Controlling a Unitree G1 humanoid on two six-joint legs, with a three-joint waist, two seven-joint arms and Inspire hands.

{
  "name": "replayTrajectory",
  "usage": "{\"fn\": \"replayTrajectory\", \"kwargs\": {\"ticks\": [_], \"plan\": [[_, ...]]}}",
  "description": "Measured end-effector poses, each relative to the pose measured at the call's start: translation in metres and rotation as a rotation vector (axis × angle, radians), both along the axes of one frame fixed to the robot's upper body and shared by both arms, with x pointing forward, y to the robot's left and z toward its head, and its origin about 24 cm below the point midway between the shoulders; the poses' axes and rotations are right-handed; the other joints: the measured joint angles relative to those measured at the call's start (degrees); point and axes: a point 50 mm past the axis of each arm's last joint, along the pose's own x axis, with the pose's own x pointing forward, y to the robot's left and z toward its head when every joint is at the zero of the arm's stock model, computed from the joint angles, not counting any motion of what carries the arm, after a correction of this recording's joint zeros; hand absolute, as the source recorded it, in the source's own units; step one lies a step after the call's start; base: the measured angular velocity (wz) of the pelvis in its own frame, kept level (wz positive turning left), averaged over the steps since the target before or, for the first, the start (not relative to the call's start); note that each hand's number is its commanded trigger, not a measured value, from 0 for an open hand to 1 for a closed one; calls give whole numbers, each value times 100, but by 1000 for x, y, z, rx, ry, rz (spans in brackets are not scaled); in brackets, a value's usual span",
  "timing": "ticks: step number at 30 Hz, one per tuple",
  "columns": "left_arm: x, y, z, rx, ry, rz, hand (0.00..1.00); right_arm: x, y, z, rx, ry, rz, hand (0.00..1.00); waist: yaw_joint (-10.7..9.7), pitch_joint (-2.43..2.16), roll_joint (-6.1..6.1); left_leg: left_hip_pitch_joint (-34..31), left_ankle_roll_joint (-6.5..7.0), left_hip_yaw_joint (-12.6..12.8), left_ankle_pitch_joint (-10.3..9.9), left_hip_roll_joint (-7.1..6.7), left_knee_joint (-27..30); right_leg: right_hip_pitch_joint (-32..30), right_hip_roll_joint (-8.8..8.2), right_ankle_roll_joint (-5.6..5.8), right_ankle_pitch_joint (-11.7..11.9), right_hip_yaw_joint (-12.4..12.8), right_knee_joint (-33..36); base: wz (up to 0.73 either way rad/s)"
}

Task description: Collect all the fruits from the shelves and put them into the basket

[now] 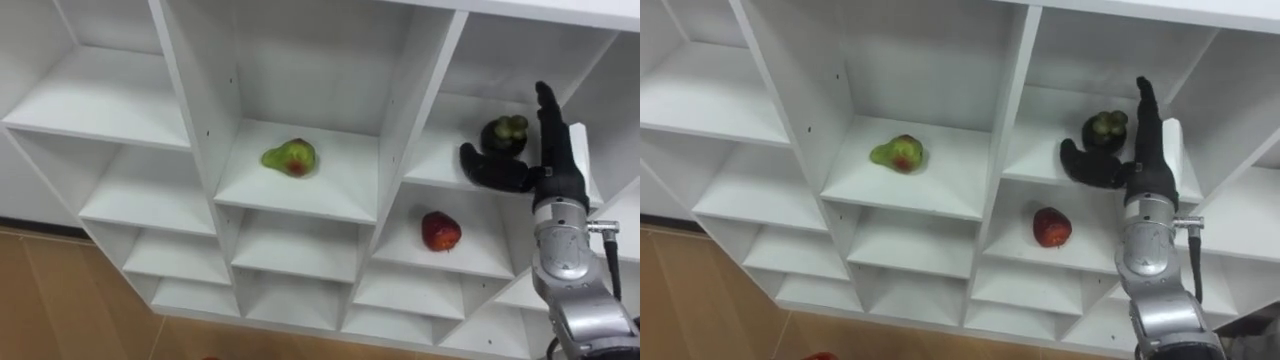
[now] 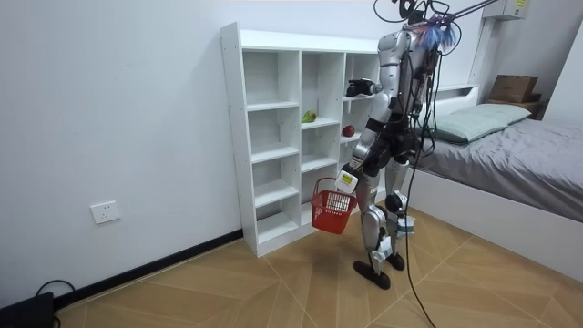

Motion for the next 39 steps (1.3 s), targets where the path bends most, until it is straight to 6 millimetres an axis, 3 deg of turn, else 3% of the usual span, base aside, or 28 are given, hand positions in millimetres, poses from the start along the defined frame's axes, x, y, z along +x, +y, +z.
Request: {"fn": "replayTrajectory", "kwargs": {"ticks": [5, 6, 7, 20, 34, 39], "plan": [[0, 1, 0, 0, 8, -4, 100, 5, -4, -1, 11, 30, 7, 1, -2, 3, 24, 21, 1, -7, 0, 0, 35, 40, -2, -1, 0, -2, 1, 0], [0, 1, 0, 1, 8, -7, 100, 6, -4, -1, 14, 32, 7, 55, -3, 4, 25, 31, 1, -6, 0, 0, 39, 51, -2, -1, 0, -1, 0, 0], [0, 1, 1, 1, 8, -13, 100, 8, -4, -2, 19, 41, 9, 100, -4, 10, 33, 53, 0, -6, 0, 0, 40, 74, -2, -1, 0, -1, 0, 0], [4, 2, 2, 2, 16, -34, 100, 18, -25, 4, -36, 69, -29, 100, -1, -12, 34, 85, 2, -44, -1, -1, 84, 137, 1, -4, 2, -7, 6, 1], [11, 2, 3, 16, 8, -69, 100, 20, -22, 5, -54, 77, -27, 100, -4, -19, 25, 86, 1, 12, -1, 1, 85, 148, -1, -4, -2, 2, -9, 0], [17, 0, 4, 10, -21, -82, 100, 20, -22, 5, -76, 81, -20, 100, -1, -46, 17, 64, 1, 12, -2, 2, 72, 119, 0, -4, -2, 1, -2, 0]]}}
